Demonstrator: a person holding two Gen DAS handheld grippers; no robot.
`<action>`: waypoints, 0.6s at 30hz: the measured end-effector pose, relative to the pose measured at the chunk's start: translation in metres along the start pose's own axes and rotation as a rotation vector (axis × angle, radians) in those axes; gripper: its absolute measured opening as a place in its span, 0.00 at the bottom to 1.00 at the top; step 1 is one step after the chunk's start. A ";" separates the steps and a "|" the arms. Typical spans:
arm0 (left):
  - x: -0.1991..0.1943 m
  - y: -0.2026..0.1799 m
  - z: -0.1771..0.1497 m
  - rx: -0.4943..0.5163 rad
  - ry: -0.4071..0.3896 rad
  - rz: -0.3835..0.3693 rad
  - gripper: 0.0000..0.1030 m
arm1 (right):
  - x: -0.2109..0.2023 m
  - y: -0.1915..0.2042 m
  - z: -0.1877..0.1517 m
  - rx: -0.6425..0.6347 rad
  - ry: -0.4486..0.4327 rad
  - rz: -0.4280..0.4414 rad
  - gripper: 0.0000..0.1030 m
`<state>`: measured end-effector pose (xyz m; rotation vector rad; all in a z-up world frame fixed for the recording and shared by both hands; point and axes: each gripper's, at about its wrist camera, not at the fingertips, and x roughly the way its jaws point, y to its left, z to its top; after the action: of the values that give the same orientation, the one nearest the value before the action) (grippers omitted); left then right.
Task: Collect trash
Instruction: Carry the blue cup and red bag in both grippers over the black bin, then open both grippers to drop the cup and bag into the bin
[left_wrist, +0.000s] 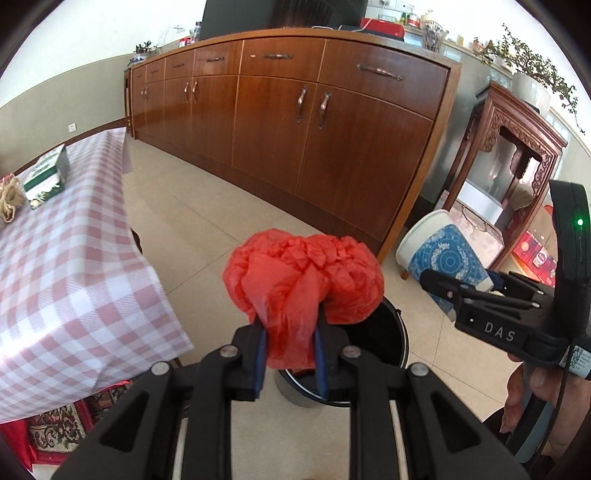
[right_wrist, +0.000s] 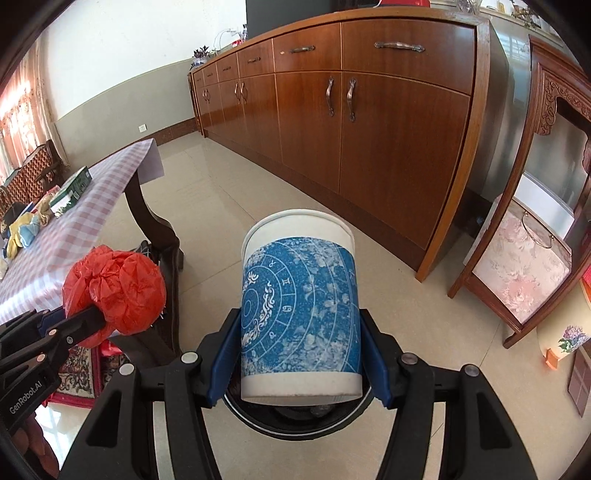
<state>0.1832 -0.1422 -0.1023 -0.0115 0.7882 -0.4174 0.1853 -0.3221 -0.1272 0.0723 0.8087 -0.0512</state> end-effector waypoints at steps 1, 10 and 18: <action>0.006 -0.003 -0.001 0.001 0.009 -0.004 0.22 | 0.006 -0.005 -0.003 0.001 0.014 0.003 0.61; 0.062 -0.021 -0.012 0.007 0.119 -0.045 0.22 | 0.067 -0.028 -0.022 -0.055 0.156 0.028 0.61; 0.112 -0.029 -0.025 0.016 0.247 -0.035 0.43 | 0.124 -0.032 -0.040 -0.191 0.321 0.054 0.65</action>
<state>0.2252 -0.2065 -0.1921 0.0424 1.0289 -0.4635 0.2392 -0.3529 -0.2457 -0.0800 1.1283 0.0909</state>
